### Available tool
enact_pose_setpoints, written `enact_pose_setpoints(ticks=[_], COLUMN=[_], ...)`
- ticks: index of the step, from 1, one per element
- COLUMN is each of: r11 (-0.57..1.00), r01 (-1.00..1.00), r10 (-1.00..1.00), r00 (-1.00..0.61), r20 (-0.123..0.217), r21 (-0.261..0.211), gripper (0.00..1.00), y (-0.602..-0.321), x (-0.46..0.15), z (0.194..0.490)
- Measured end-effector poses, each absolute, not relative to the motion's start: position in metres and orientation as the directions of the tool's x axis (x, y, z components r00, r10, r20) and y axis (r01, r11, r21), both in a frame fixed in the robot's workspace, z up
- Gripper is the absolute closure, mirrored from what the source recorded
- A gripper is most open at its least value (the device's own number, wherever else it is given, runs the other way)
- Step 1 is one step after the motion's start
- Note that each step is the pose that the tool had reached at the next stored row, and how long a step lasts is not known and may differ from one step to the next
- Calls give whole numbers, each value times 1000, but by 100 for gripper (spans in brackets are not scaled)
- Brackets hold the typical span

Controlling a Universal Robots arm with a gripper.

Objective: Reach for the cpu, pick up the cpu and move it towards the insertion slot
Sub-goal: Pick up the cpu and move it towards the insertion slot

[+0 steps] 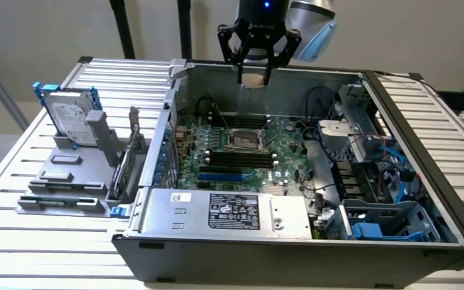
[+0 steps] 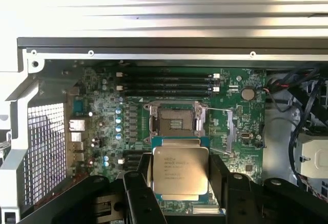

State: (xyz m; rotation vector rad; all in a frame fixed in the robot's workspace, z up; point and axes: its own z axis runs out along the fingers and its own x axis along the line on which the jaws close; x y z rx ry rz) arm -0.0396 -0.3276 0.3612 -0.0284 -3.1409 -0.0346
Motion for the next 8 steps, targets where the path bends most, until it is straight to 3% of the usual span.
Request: enact_pose_setpoints(ticks=[8], r11=[1000], r01=[18], r10=[18], r00=[-1000], r20=[1], r21=[22], gripper=[45], y=[-328], x=[-40], z=[361])
